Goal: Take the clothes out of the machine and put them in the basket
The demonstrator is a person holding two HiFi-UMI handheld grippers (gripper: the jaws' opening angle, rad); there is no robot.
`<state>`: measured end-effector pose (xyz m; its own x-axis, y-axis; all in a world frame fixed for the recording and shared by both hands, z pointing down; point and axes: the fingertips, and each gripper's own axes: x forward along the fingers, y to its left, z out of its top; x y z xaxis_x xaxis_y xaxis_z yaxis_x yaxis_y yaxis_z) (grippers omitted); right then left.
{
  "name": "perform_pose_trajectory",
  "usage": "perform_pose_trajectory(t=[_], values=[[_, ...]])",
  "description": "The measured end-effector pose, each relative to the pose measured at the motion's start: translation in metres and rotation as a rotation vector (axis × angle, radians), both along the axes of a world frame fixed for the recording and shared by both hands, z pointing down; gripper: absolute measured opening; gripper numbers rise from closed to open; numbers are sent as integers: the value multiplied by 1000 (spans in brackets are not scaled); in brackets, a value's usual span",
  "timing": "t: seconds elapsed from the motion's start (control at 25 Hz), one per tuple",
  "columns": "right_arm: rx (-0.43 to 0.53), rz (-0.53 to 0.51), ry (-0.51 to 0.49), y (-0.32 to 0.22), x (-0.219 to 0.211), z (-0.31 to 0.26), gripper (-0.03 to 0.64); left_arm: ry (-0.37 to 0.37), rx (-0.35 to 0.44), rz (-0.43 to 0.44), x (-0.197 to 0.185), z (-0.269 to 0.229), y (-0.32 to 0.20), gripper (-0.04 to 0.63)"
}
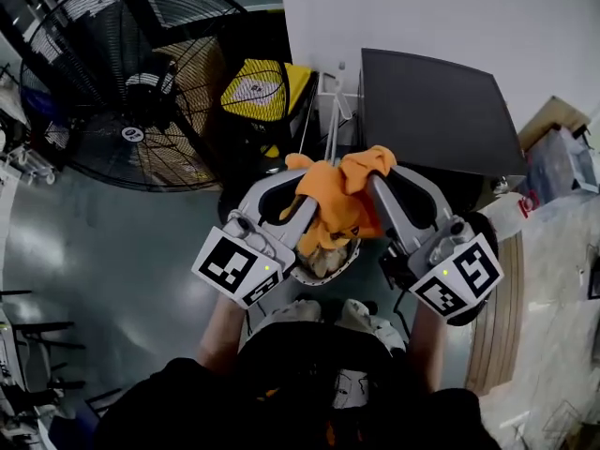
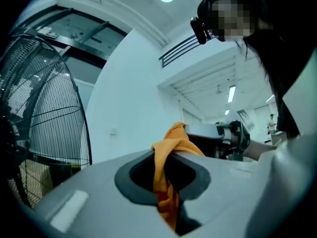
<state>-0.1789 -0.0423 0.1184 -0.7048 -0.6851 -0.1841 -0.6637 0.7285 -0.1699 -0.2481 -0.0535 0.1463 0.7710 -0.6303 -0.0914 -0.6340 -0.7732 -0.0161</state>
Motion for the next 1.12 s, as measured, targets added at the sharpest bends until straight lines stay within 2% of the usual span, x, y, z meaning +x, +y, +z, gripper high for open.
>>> perform_pose_trajectory(t=[0.12, 0.24, 0.44, 0.56, 0.68, 0.8, 0.96, 1.0, 1.04, 1.08, 1.12], values=[[-69, 16, 22, -3, -22, 31, 63, -57, -60, 10, -16, 38, -3, 37], [-167, 41, 48, -7, -34, 72, 63, -105, -155, 26, -25, 86, -5, 37], [-357, 101, 109, -15, -36, 155, 63, -271, -298, 27, -36, 173, -10, 37], [-481, 137, 195, -15, -32, 211, 64, -384, -380, 41, -39, 227, -9, 37], [-575, 156, 334, -17, -33, 265, 64, -476, -453, 63, -42, 280, -12, 37], [-643, 158, 445, -24, -35, 308, 66, -530, -512, 66, -41, 324, -20, 37], [-726, 179, 510, -41, -32, 356, 70, -584, -625, 53, -29, 380, -32, 39], [-747, 179, 517, -44, -33, 367, 81, -615, -661, 54, -28, 396, -31, 76], [-771, 172, 523, -45, -35, 379, 146, -657, -695, 60, -29, 410, -28, 143], [-797, 159, 528, -44, -36, 388, 263, -703, -716, 67, -33, 420, -24, 205], [-818, 148, 532, -42, -37, 395, 335, -734, -721, 74, -36, 426, -20, 229]])
